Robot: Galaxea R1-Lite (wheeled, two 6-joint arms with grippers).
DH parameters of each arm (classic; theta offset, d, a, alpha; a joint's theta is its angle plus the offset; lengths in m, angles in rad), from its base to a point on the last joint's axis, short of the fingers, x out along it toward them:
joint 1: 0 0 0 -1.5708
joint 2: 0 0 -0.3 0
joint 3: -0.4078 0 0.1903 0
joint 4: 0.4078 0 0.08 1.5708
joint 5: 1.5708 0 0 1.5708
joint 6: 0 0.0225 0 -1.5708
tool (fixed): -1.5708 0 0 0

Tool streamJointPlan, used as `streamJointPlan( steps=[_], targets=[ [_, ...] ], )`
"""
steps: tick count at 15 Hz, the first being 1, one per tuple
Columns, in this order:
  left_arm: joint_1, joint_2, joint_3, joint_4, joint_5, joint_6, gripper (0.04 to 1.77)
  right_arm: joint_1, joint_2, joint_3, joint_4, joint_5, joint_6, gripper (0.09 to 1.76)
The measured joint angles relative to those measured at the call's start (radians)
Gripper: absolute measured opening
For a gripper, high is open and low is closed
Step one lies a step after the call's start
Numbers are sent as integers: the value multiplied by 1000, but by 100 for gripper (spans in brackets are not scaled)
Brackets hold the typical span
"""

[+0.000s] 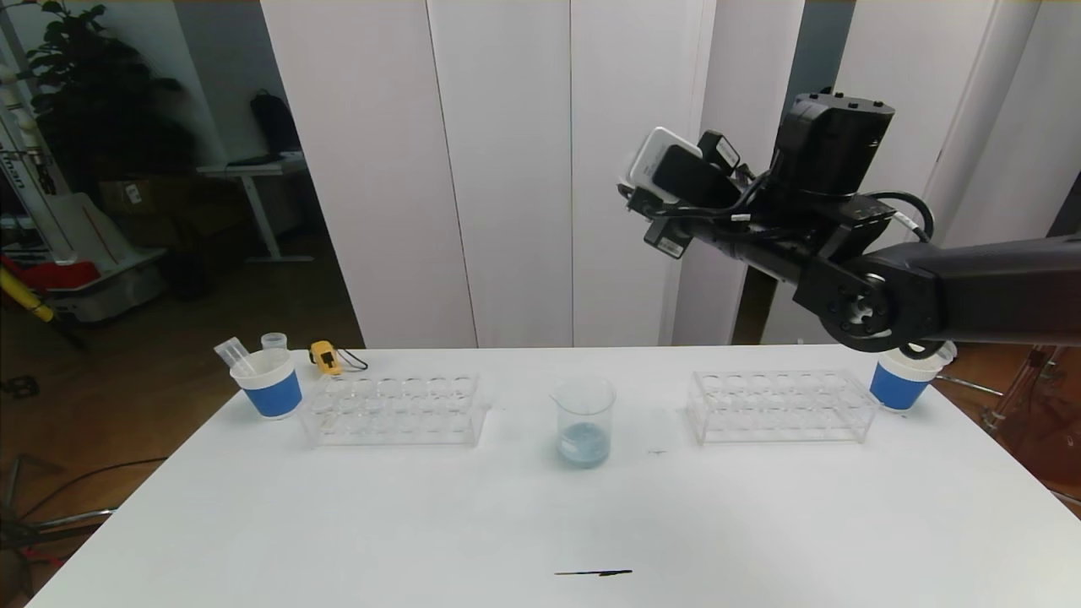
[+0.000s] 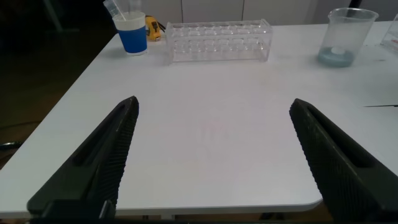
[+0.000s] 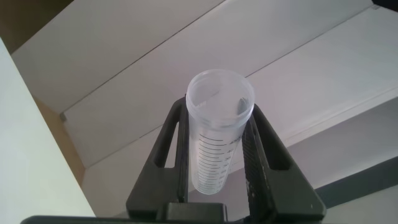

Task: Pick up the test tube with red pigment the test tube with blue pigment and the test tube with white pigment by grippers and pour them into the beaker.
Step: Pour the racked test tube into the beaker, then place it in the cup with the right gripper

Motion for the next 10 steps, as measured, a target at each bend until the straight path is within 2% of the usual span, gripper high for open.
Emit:
streamJointPlan(
  steps=[2,5,10],
  targets=[
    [0,0,0,0,0,0,173,12,-19,8,-14,-98,184,58],
    [0,0,0,0,0,0,173,23,-35,56,-72,-171,420,58],
    [0,0,0,0,0,0,173,-2,-104,288,-175,-222,726,58]
  ],
)
